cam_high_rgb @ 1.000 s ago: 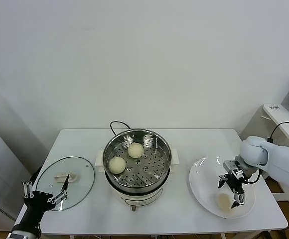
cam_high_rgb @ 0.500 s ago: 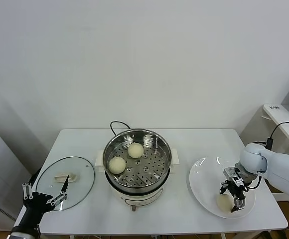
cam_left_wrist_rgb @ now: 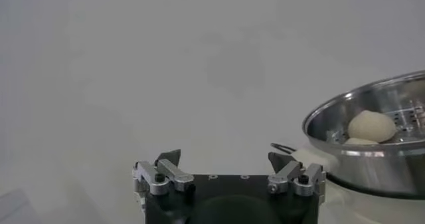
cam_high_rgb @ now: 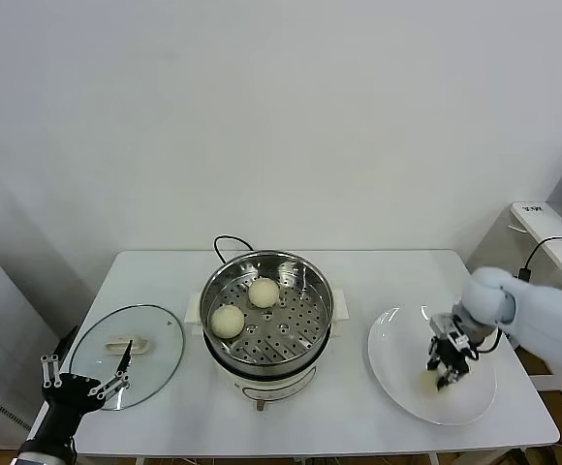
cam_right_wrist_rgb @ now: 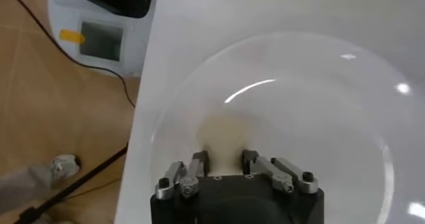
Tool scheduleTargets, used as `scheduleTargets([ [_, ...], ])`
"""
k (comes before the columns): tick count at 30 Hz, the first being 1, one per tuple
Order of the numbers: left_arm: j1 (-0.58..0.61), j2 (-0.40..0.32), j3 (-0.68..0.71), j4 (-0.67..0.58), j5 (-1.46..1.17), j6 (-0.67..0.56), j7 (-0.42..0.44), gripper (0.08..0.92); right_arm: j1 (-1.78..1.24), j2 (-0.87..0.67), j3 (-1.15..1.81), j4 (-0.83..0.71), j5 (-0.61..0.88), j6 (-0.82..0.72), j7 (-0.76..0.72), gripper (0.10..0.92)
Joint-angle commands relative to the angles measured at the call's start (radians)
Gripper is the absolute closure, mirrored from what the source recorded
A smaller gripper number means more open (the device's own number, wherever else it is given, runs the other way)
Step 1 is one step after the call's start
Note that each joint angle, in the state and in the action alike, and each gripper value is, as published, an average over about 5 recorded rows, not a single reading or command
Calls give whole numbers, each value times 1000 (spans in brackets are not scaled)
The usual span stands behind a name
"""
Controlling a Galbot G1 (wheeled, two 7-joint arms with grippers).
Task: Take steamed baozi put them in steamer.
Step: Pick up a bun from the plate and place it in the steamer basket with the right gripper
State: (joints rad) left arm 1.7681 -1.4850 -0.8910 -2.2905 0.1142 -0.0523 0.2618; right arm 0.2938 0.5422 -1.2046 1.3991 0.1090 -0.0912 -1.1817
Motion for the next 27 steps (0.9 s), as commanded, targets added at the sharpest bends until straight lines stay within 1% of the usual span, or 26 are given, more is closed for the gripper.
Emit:
scheduleTargets([
  [1,0,-4,-1,0,0,-2,0,177,555,208,-250,-53,328,26,-25,711],
  [3,-1,-7,-1,-1,0,-4,1,177,641,292,-265,-66,390,45,-30,710],
  [5,-4,-8,0,-2,0,-4,1,177,696,364,-261,-59,412,70,-33,708],
  [8,-11,-11,1,-3,-1,-2,0,177,707,440,-238,7,405,103,-25,700],
  [9,-14,-12,1,-3,-1,-1,0,177,694,460,-225,41,381,119,-19,697],
  [11,-17,-15,0,-5,-2,0,0,177,641,494,-194,109,296,162,-8,695],
  [15,-16,-21,-3,-11,-7,0,0,177,477,552,-126,199,46,265,11,694],
  [21,-9,-22,-16,-12,-17,-4,0,177,273,627,-42,203,-262,436,28,688],
  [24,-11,-26,-18,-11,-19,-4,-1,177,217,641,-6,182,-356,486,26,689],
  [27,-13,-32,-15,-7,-17,-3,-1,177,181,649,14,170,-381,526,26,693],
])
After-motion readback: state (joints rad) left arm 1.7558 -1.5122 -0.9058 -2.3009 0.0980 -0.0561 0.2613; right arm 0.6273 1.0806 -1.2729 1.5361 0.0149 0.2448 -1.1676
